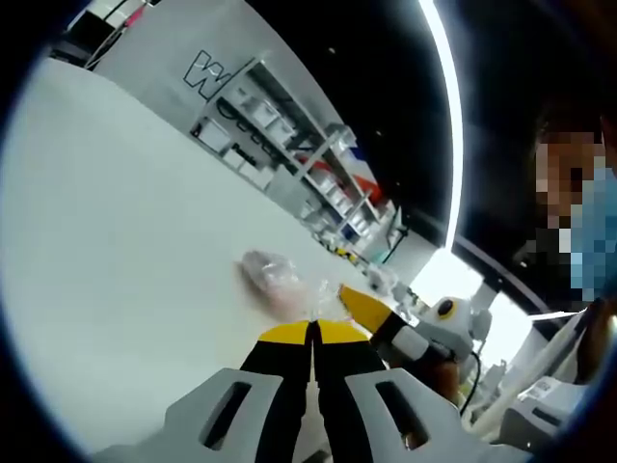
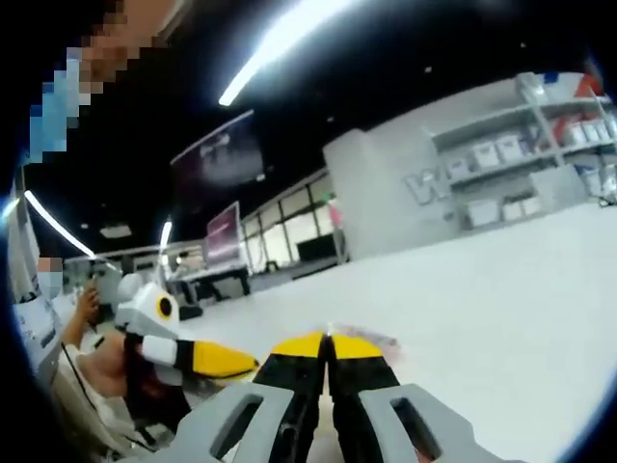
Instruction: Open the resealable bag by pulling the two sides of the seal apart until the entire bag opening is separated and visibly accessible.
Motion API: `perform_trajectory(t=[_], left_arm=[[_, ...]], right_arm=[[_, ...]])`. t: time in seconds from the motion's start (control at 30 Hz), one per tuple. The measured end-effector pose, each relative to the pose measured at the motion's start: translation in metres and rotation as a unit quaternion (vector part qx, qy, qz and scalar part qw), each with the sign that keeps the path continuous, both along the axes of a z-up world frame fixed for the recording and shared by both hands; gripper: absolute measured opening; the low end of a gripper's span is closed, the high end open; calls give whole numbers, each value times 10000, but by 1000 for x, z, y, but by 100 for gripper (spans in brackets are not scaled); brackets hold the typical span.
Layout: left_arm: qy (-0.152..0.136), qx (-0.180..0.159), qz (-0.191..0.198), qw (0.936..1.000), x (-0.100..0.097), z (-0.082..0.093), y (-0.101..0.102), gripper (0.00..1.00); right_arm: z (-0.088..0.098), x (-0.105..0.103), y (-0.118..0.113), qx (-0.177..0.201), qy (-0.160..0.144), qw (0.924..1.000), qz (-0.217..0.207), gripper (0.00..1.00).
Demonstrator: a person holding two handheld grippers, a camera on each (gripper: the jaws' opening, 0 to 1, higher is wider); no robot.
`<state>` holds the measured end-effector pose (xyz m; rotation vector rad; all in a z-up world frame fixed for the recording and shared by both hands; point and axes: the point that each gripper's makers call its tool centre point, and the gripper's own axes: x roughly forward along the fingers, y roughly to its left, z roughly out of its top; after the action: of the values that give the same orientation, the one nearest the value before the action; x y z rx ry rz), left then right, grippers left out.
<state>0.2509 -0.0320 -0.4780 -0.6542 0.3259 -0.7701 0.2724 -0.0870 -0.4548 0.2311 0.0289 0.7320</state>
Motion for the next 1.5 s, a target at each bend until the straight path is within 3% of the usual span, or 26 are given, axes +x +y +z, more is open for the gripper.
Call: perform_trajectory(t=[0.13, 0.23, 0.3, 0.37, 0.43, 0.6, 0.73, 0.83, 1.07, 1.5], left_arm=[[-19, 6, -6, 10000, 0, 0, 0, 1], [-17, 3, -19, 10000, 0, 0, 0, 1], [-30, 12, -21, 10000, 0, 1, 0, 1], [-45, 22, -20, 10000, 0, 1, 0, 1], [-56, 31, -22, 10000, 0, 0, 0, 1], [-84, 57, -25, 9999, 0, 0, 0, 1], [-95, 62, -24, 9999, 0, 0, 1, 1], [-99, 66, -29, 9999, 0, 0, 0, 1], [-114, 80, -43, 9999, -1, 0, 0, 1], [-118, 93, -56, 9999, -1, 0, -1, 1]], right_arm=[[2, -6, 5, -152, -149, 9997, 94, 0], [9, -9, 6, -405, -493, 9980, 36, 6], [10, -10, 9, -460, -514, 9976, 61, 8], [13, -16, 16, -220, -406, 9985, 289, 8], [15, -17, 17, -227, -431, 9983, 306, 11], [16, -19, 21, -1047, -882, 9905, 160, 17], [15, -15, 26, -1683, -1163, 9788, 109, 19], [4, -8, 30, -2015, -1085, 9732, 205, 19], [-7, 3, 31, -2379, -1047, 9654, 219, 19], [-13, 0, 32, -2307, -907, 9681, 354, 9]])
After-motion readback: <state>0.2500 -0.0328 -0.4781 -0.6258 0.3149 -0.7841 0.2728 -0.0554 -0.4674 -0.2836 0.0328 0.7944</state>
